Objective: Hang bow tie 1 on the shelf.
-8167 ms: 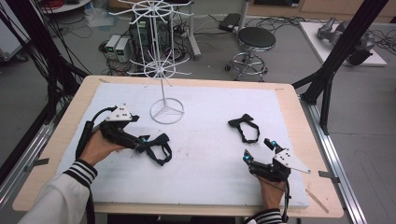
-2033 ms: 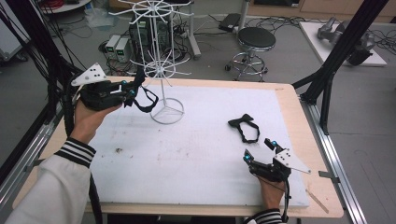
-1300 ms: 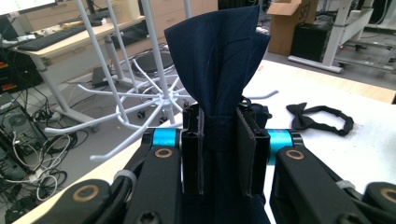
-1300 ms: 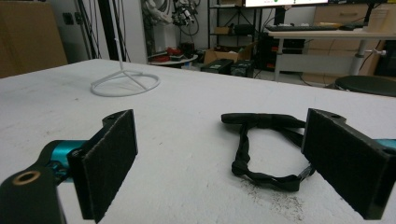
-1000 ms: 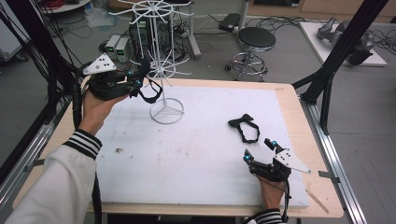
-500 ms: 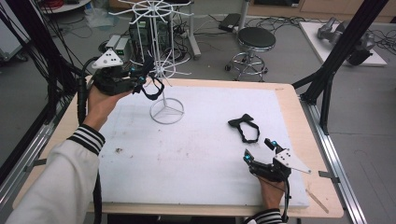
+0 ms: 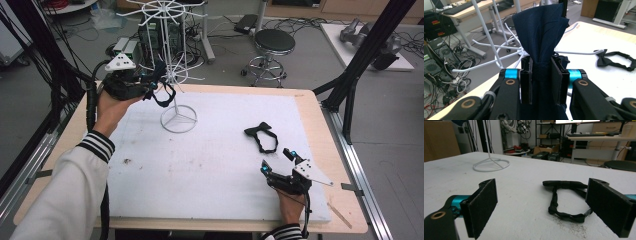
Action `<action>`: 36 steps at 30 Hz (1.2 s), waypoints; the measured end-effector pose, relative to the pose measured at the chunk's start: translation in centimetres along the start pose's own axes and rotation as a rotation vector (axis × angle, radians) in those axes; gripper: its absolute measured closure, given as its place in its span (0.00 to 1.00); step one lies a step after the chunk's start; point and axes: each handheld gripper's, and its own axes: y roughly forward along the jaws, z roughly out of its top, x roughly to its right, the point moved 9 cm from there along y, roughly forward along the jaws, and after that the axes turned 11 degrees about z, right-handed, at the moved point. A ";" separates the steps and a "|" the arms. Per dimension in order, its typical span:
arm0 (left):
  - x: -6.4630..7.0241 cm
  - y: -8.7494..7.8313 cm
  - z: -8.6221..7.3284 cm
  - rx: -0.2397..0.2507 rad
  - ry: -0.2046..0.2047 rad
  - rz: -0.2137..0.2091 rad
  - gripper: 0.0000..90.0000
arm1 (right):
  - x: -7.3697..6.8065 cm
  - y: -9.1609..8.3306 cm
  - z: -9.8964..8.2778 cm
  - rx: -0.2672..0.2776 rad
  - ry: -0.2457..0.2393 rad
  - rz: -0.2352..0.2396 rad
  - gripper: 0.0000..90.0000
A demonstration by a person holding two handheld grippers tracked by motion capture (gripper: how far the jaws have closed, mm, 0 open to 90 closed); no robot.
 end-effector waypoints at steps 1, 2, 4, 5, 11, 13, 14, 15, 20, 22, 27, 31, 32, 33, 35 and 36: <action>0.0 0.0 0.1 0.002 -0.002 0.000 0.80 | 0.0 0.0 0.0 0.000 0.001 0.000 0.11; 0.0 0.0 0.1 0.002 0.000 0.000 0.79 | 0.0 0.0 0.0 0.000 0.003 0.001 0.11; 0.0 -0.1 0.2 0.000 -0.001 -0.001 0.77 | 0.0 0.0 0.0 0.000 0.002 0.000 0.11; 0.0 0.0 0.1 -0.002 -0.002 -0.001 0.76 | 0.0 0.0 0.0 0.000 0.003 0.000 0.11; -0.5 -0.5 0.6 0.005 -0.008 0.003 0.54 | 0.2 -0.1 0.0 0.008 0.016 -0.004 0.11; -0.5 -0.9 1.0 0.027 -0.014 -0.015 0.49 | 0.2 -0.1 0.0 0.007 0.016 -0.004 0.11; -0.4 -1.2 1.2 0.042 -0.016 -0.017 0.45 | 0.2 -0.1 0.0 0.007 0.015 -0.005 0.11; -0.4 -1.4 1.3 0.047 -0.015 -0.012 0.40 | 0.2 0.0 0.0 0.009 0.011 -0.003 0.11; -0.2 -2.9 2.1 0.105 -0.022 -0.034 0.30 | 0.2 -0.1 0.0 0.007 0.009 -0.006 0.11; -0.1 -3.6 2.4 0.129 -0.023 -0.046 0.29 | 0.2 -0.1 0.0 0.006 0.011 -0.007 0.11; -0.3 -5.0 2.5 0.173 -0.034 -0.052 0.28 | 0.2 -0.1 0.0 0.007 0.010 -0.007 0.11; -0.4 -5.9 1.8 0.200 -0.041 -0.046 0.28 | 0.2 -0.1 0.0 0.005 0.009 -0.009 0.11; -0.5 -6.1 1.5 0.205 -0.042 -0.041 0.28 | 0.2 -0.1 0.0 0.006 0.009 -0.010 0.11; -0.5 -6.2 1.3 0.208 -0.041 -0.040 0.28 | 0.2 -0.1 0.0 0.006 0.008 -0.010 0.11; -0.6 -6.4 0.7 0.212 -0.053 -0.039 0.27 | 0.2 0.0 0.0 0.007 0.008 -0.010 0.11; -0.6 -6.5 0.5 0.214 -0.052 -0.041 0.27 | 0.2 0.0 0.0 0.006 0.008 -0.010 0.11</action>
